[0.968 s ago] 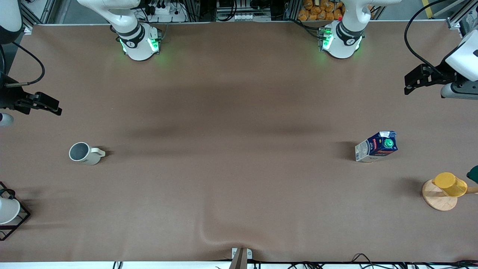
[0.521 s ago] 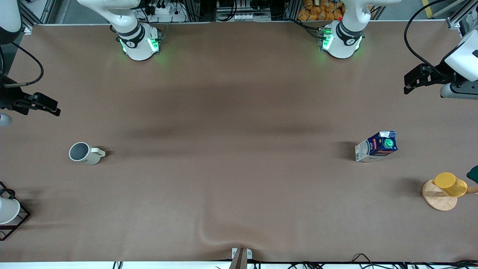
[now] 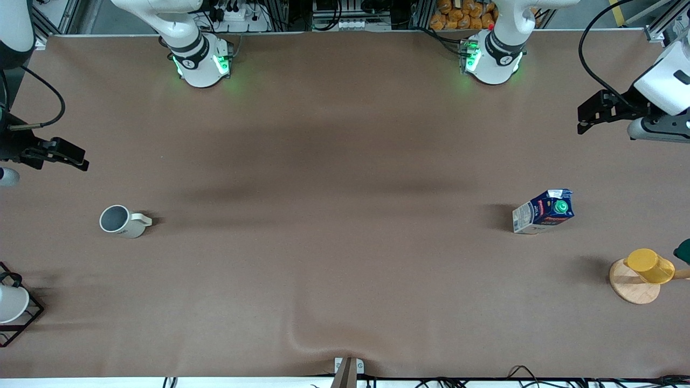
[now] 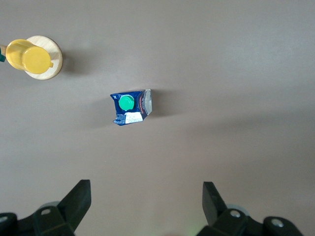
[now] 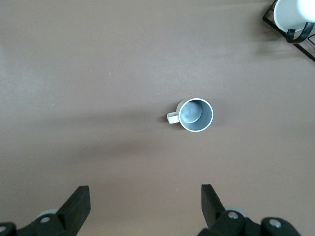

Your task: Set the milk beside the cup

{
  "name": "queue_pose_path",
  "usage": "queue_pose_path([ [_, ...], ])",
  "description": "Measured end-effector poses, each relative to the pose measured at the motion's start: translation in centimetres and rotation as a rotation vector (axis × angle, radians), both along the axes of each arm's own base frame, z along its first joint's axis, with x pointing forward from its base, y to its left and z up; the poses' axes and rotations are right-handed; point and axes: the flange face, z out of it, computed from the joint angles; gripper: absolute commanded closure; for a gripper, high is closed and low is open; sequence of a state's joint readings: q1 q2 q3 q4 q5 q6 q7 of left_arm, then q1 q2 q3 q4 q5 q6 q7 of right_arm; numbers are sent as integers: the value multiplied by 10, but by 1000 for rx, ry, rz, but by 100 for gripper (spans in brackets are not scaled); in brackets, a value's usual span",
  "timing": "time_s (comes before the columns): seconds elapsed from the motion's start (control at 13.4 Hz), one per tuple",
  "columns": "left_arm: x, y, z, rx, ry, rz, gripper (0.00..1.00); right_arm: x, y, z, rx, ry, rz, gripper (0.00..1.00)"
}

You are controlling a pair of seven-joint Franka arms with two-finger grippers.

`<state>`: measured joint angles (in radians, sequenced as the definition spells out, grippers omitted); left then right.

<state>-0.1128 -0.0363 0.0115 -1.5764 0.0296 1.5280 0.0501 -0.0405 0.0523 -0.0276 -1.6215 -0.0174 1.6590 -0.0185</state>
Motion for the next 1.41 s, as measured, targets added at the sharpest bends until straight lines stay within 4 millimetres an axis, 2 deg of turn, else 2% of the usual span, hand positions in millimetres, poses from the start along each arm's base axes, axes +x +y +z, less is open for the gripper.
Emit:
queue_pose_path([
  [0.15, 2, 0, -5, 1, 11, 1, 0, 8, -5, -19, 0, 16, -9, 0],
  [0.45, 6, 3, -13, 3, 24, 13, 0, 35, -32, -93, 1, 89, -47, 0],
  [0.67, 16, 6, -34, 8, 60, 60, 0, 46, -33, -120, 1, 99, -45, 0],
  [0.82, 29, 6, -61, 15, 99, 84, 0, 57, -35, -150, 0, 100, -42, 0],
  [0.97, 55, 20, -102, 15, 97, 117, 0, 69, -46, -190, -2, 104, -9, 0],
  [1.12, 78, 39, -150, 17, 119, 147, 0, 72, -75, -221, 5, 113, 62, 0],
  [1.27, 93, 49, -188, 18, 127, 161, 0, 67, -105, -235, 22, 131, 164, 0],
  [1.41, 102, 54, -221, 18, 133, 168, 0, 65, -116, -242, 32, 142, 269, 0],
])
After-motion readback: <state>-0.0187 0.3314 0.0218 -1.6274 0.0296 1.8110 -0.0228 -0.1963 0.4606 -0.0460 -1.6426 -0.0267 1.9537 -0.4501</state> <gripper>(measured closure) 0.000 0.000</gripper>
